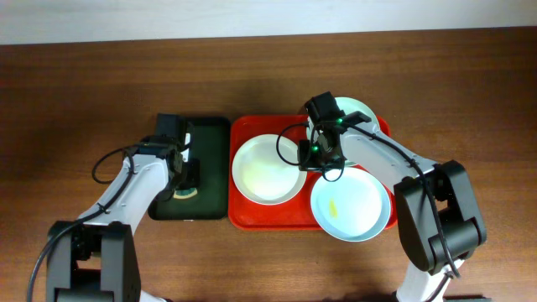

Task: Clean dirty plates on tray and stack at the side
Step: 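Carry the sponge back to the dark green tray with the left gripper, then lift the white plate off the red tray with the right gripper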

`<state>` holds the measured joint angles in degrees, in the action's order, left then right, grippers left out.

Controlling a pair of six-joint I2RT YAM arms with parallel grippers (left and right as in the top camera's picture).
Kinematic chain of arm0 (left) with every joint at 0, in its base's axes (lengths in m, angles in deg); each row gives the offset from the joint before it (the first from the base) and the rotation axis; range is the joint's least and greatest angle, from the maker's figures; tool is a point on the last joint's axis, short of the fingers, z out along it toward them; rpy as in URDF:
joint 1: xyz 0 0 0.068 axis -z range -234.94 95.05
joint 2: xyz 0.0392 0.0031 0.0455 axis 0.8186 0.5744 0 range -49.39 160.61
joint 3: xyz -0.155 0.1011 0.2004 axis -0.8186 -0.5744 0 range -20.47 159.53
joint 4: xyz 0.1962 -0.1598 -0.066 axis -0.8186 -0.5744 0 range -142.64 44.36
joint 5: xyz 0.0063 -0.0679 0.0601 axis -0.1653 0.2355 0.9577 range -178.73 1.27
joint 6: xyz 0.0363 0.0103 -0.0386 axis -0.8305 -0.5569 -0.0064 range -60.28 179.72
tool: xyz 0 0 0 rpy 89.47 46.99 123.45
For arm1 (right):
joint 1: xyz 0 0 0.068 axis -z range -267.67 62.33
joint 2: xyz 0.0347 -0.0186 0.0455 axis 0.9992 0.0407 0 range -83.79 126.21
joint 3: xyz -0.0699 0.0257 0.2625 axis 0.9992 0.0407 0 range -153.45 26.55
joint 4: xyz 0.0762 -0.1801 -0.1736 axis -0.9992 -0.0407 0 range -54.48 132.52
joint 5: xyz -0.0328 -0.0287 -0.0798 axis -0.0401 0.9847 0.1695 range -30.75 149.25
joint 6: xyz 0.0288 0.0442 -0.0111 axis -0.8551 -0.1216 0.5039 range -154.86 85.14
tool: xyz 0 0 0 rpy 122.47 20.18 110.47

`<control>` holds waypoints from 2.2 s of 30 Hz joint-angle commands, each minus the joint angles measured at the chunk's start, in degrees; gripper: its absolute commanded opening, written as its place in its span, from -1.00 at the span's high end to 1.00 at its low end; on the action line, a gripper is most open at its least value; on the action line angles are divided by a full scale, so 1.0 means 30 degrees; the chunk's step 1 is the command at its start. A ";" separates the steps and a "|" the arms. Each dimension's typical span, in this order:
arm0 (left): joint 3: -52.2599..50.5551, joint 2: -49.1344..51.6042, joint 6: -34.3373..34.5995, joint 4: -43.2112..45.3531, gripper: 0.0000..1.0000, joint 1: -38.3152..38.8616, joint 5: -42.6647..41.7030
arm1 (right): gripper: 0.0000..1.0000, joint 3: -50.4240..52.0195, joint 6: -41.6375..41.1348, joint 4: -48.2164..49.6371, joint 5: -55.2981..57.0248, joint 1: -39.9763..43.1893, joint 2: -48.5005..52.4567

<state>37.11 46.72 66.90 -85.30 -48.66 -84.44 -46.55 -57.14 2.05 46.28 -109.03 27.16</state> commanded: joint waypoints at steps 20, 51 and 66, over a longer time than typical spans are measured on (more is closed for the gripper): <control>0.6331 -0.6120 0.0372 -0.3723 -0.99 -0.0022 -0.2025 | 0.54 0.0182 -0.0015 0.0160 -0.0459 -0.0124 -0.0073; 0.6324 -0.7657 0.0357 -0.3840 -0.98 -0.0022 -0.1297 | 0.92 0.0459 -0.0168 0.0051 0.0015 -0.0393 -0.0007; 0.6324 -0.7657 0.0357 -0.3840 -0.98 -0.0022 -0.1297 | 0.92 -0.4867 0.1005 -0.5603 -0.0182 0.0539 -0.0233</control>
<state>55.56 24.02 67.69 -96.87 -48.66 -88.72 -57.74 -56.02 -13.10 45.88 -107.63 27.19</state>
